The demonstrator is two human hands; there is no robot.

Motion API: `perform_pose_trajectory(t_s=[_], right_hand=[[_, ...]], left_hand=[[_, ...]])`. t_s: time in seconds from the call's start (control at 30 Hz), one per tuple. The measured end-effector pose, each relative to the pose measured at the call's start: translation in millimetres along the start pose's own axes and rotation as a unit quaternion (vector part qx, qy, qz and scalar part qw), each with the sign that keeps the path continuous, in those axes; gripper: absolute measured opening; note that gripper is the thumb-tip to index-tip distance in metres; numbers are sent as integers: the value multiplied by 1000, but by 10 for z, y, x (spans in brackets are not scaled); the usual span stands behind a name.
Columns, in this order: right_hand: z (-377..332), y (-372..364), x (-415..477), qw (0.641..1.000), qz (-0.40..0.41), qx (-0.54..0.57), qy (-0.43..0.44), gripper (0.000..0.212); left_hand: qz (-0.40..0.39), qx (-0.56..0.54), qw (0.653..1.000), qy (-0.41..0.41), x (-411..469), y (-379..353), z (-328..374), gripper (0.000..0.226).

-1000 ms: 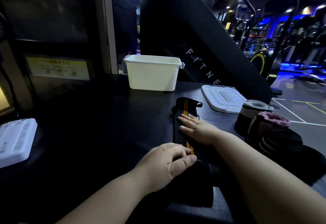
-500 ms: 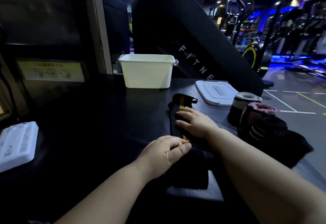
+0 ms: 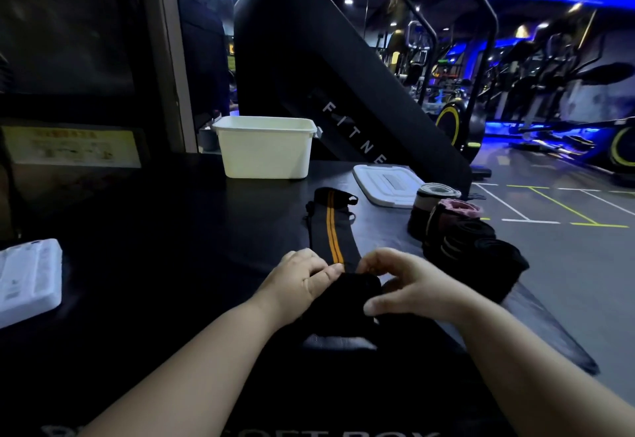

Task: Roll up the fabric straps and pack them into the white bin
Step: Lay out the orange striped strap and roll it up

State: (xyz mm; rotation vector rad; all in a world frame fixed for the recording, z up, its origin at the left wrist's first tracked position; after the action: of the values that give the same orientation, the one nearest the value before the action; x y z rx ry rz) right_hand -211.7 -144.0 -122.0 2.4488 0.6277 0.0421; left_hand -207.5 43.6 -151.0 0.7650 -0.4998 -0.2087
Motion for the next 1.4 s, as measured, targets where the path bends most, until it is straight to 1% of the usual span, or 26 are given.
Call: perform_pose_trajectory(t_s=[0.03, 0.1, 0.2, 0.23, 0.27, 0.37, 0.43, 0.5, 0.57, 0.63, 0.8, 0.93, 1.03, 1.1, 1.17, 1.3, 1.37, 1.4], right_hand=[[20, -14, -25, 999, 30, -20, 10, 45], [10, -35, -40, 994, 85, -50, 45, 46], [19, -29, -32, 991, 117, -34, 57, 40], [27, -22, -27, 991, 122, -30, 54, 38], [32, -13, -21, 990, 128, -29, 51, 36], [61, 18, 13, 988, 148, -13, 34, 26], [89, 32, 49, 987, 158, 10, 14, 20], [101, 23, 89, 988, 155, 19, -1, 18], [108, 24, 140, 987, 160, 2, -18, 17], [106, 21, 182, 986, 165, -16, -27, 16], [122, -36, 206, 980, 195, -31, -18, 19], [163, -69, 199, 972, 228, -51, -9, 17], [178, -95, 187, 971, 231, -60, -9, 15], [162, -104, 166, 966, 246, -84, -5, 13], [136, -106, 128, 960, 258, -109, 8, 21], [100, -123, 65, 960, 244, -133, 25, 53], [117, -104, 71, 962, 244, -125, 13, 57], [121, -98, 76, 962, 245, -121, 7, 55]], left_hand=[[-1, 0, 1000, 8, -8, -4, 4, 36], [8, -6, 1000, 17, -17, 3, 17, 44], [13, -14, 1000, 22, -36, 19, 44, 63], [10, -22, 999, 25, -43, 24, 47, 64], [8, -31, 999, 26, -44, 22, 37, 60], [7, -48, 999, 11, -72, 24, 68, 37], [6, -54, 999, 4, -91, 22, 67, 37], [17, -69, 997, 14, -90, 28, 41, 38], [17, -67, 997, 26, -64, 38, 24, 31], [13, -34, 999, 20, -39, 50, 26, 22], [18, -40, 998, 40, -21, 54, -7, 18], [28, -46, 997, 46, 4, 44, -40, 18], [31, -68, 996, 51, 3, 33, -74, 15], [33, -91, 994, 55, -3, 28, -72, 23], [33, -98, 993, 55, -2, 21, -77, 27], [41, -90, 993, 61, -8, 29, -88, 31], [44, -80, 994, 62, -11, 27, -94, 25], [48, -76, 994, 62, -16, 32, -85, 24]])
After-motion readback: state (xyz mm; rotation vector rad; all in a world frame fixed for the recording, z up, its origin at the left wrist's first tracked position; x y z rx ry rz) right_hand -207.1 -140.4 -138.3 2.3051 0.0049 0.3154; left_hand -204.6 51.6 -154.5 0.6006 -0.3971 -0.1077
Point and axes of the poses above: each hand's wrist, its own x-axis towards the middle knuckle, its own y-axis out of the back of the hand, z = x × y, the point moved 5 cm from there along x, towards the middle knuckle, and after that the axes turned 12 degrees about -y, right-handed, at the moved point
